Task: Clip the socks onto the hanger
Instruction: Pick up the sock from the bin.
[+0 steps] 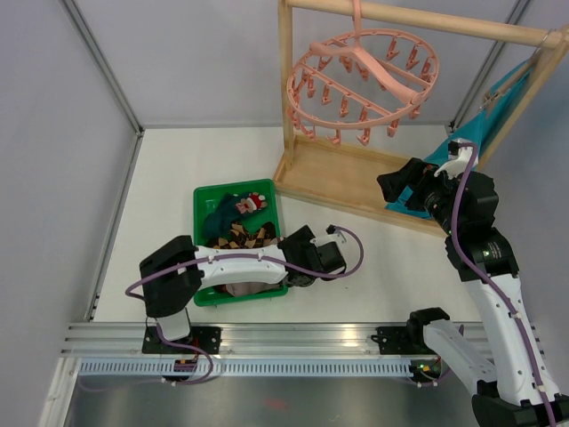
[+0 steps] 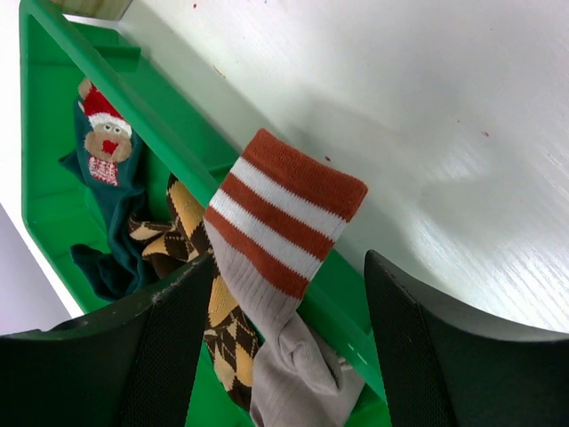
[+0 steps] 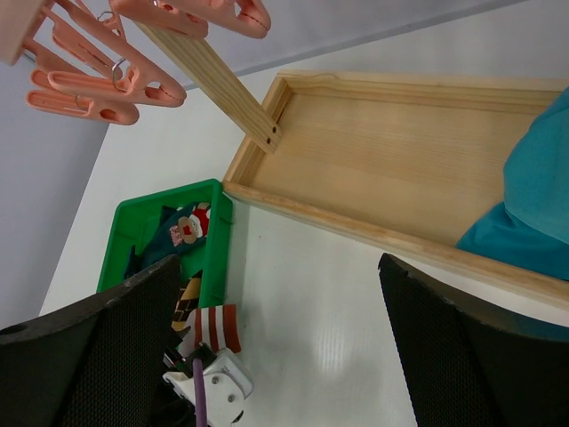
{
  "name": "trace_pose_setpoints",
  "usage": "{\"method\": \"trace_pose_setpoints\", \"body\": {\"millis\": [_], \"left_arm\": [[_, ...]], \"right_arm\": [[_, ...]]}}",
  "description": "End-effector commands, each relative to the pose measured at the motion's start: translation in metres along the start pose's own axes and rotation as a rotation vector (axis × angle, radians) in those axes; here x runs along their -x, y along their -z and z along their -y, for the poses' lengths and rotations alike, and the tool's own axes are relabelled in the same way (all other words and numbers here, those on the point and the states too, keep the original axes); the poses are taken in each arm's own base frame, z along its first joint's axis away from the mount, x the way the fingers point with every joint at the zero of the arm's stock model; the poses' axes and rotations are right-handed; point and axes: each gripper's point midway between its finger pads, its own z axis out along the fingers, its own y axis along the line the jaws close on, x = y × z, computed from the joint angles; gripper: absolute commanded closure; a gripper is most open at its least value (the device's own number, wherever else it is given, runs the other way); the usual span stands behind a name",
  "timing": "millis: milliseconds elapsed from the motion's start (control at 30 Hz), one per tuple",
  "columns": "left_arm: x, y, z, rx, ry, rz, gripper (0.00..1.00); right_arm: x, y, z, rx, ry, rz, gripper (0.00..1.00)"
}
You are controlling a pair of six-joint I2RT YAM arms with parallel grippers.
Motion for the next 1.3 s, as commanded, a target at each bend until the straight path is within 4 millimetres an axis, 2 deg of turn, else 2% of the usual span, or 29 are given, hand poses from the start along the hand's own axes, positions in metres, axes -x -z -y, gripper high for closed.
{"method": "trace_pose_setpoints", "body": {"millis": [0, 300, 533, 700, 1000, 1200, 1267], "left_arm": [[0.015, -0.004, -0.002, 0.043, -0.024, 0.038, 0.28], [0.010, -0.015, -0.010, 0.139, -0.064, 0.019, 0.34], [0.008, -0.019, -0.012, 0.168, -0.094, 0.016, 0.36], [0.006, -0.022, -0.010, 0.164, -0.107, 0.009, 0.41], [0.004, -0.023, -0.010, 0.164, -0.115, 0.005, 0.54], [0.006, -0.022, -0.014, 0.148, -0.118, 0.011, 0.66], [0.010, -0.021, -0.018, 0.142, -0.103, 0.020, 0.73]], "right_arm": [[0.004, 0.001, 0.002, -0.009, 0.018, 0.021, 0.02], [0.006, 0.004, 0.006, -0.035, 0.035, 0.026, 0.02], [0.007, 0.001, 0.007, -0.038, 0.038, 0.024, 0.02], [0.008, 0.002, 0.007, -0.039, 0.040, 0.025, 0.02], [0.006, 0.002, 0.008, -0.045, 0.041, 0.022, 0.02], [0.006, 0.002, 0.008, -0.043, 0.038, 0.021, 0.02], [0.006, 0.002, 0.008, -0.043, 0.036, 0.023, 0.02]]}}
